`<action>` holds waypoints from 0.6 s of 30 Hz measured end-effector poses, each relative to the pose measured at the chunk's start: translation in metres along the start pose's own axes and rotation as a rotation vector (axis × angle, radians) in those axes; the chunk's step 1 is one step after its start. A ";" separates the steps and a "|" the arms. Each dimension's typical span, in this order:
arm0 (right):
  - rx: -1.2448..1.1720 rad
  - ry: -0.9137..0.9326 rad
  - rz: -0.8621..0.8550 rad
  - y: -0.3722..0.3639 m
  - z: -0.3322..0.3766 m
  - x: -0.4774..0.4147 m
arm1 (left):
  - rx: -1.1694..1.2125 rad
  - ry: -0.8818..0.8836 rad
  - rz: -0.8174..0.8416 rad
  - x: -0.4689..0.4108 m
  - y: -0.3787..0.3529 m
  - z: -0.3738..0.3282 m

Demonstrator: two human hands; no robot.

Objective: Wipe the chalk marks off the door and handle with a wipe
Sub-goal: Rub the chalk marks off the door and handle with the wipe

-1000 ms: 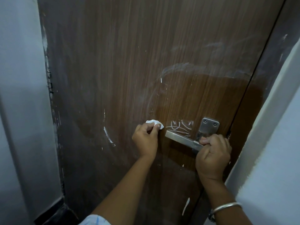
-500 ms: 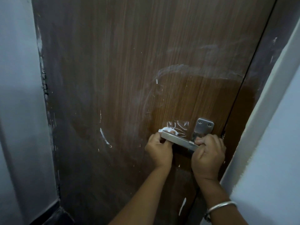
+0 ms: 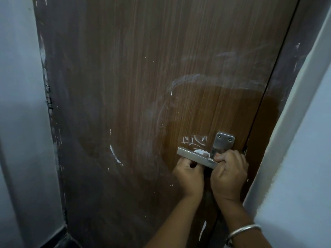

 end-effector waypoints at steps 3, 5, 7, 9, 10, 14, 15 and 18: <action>-0.003 0.002 0.009 0.001 0.001 0.000 | 0.003 0.030 -0.016 0.000 -0.002 0.003; 0.001 0.003 0.011 0.000 0.001 0.000 | -0.006 0.027 -0.026 0.001 -0.001 0.003; -0.001 0.002 0.013 0.000 0.002 0.000 | -0.029 -0.015 0.022 0.001 -0.002 0.000; 0.003 -0.001 0.016 0.000 0.001 -0.001 | -0.030 -0.016 0.047 -0.002 -0.002 -0.001; 0.003 -0.002 0.016 0.000 0.000 -0.001 | -0.026 -0.005 0.039 -0.003 -0.002 0.001; 0.000 -0.006 0.020 0.001 0.001 -0.001 | -0.017 0.030 -0.004 -0.001 -0.001 0.007; -0.003 -0.001 0.024 0.001 0.001 -0.001 | -0.003 0.031 -0.007 -0.001 -0.001 0.007; -0.019 0.011 0.033 0.001 0.001 -0.001 | 0.033 0.030 -0.080 -0.013 0.009 0.008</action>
Point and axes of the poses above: each hand's wrist, its own x-axis away from the middle knuckle, its own y-axis out of the back of the hand, z = x × y, the point moved 6 cm from there along -x, towards the middle knuckle, and after that the axes turned 2 degrees about -z, right-handed, at the moved point
